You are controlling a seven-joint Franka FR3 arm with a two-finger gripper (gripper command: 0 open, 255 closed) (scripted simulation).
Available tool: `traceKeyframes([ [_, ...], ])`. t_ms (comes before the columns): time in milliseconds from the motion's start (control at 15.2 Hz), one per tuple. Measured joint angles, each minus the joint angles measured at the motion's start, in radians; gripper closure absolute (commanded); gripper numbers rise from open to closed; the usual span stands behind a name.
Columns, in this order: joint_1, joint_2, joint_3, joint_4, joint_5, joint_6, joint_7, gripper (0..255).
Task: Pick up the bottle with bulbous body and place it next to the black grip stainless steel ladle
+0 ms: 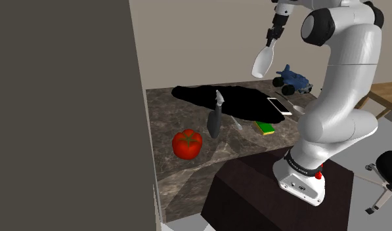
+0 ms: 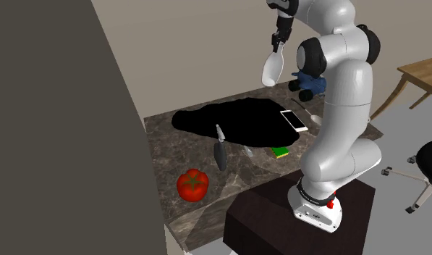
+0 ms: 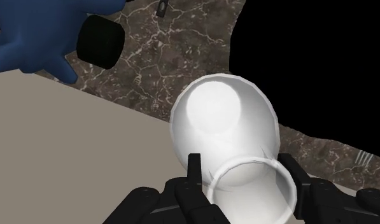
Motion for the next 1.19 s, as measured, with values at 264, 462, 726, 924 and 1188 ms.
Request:
traceKeyframes([
  [264, 0.003, -0.003, 0.0, -0.055, 0.0, 0.053, -0.004, 255],
  [462, 0.008, -0.008, 0.001, -0.106, -0.001, 0.098, -0.006, 255],
  [726, 0.011, -0.006, 0.002, -0.158, 0.001, 0.152, -0.009, 255],
  [924, 0.014, -0.006, 0.003, -0.2, 0.002, 0.193, -0.01, 255],
  [1188, 0.016, -0.005, 0.003, -0.218, 0.002, 0.212, -0.01, 255],
])
